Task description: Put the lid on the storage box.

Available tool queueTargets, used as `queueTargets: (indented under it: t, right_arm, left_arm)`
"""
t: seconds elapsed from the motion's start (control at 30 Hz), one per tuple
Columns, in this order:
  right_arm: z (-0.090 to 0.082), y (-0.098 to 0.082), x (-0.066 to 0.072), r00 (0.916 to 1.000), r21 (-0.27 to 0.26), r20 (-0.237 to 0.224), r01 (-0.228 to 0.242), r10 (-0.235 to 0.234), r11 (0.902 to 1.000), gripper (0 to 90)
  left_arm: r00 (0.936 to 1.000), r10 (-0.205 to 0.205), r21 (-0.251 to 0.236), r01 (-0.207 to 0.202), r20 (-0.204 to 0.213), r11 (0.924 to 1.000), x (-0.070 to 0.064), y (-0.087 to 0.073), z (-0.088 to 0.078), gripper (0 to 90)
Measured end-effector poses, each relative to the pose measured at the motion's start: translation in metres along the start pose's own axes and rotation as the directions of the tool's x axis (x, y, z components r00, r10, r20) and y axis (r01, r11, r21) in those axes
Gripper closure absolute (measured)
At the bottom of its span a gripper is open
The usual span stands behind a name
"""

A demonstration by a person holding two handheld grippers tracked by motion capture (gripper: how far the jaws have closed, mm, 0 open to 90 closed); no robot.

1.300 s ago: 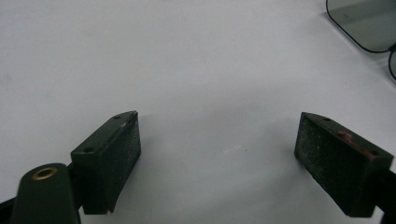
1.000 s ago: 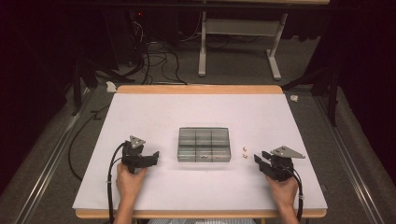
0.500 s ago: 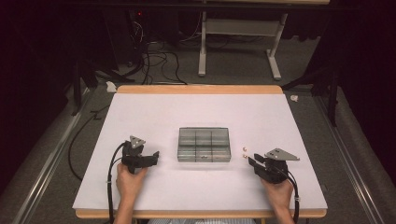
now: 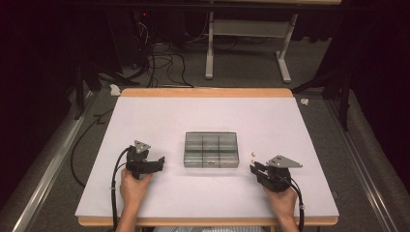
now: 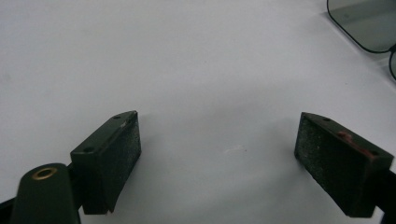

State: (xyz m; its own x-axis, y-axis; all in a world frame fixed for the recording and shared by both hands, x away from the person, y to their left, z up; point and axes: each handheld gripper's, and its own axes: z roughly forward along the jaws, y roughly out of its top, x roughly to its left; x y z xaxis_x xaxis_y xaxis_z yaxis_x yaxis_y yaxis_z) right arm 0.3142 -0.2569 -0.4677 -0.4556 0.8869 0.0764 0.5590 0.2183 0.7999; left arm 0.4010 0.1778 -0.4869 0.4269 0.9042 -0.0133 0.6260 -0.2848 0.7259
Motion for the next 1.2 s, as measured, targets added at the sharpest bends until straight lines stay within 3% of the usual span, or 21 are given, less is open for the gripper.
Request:
queueTargets:
  t: [0.7,0.93,1.07,1.2]
  right_arm:
    - [0.013,0.003,0.021,0.9959,0.013,-0.075,0.053,-0.052,0.9985,84.2]
    - [0.017,0.006,0.026,0.9954,0.018,-0.077,0.059,-0.057,0.9981,88.4]
    - [0.019,0.007,0.029,0.9952,0.023,-0.076,0.064,-0.062,0.9977,90.0]
    - [0.020,0.008,0.029,0.9953,0.020,-0.075,0.062,-0.061,0.9978,90.0]
  left_arm:
    - [1.0000,-0.001,0.004,0.001,-0.002,1.0000,-0.001,0.001,-0.001,15.4]
    - [1.0000,-0.007,-0.012,0.007,-0.007,0.9999,-0.003,-0.001,-0.003,25.0]
    - [0.9999,-0.008,-0.015,0.008,0.011,0.9998,-0.005,-0.002,-0.006,28.2]
    - [0.9974,-0.007,-0.031,0.010,0.072,0.9995,-0.010,-0.004,-0.011,34.1]
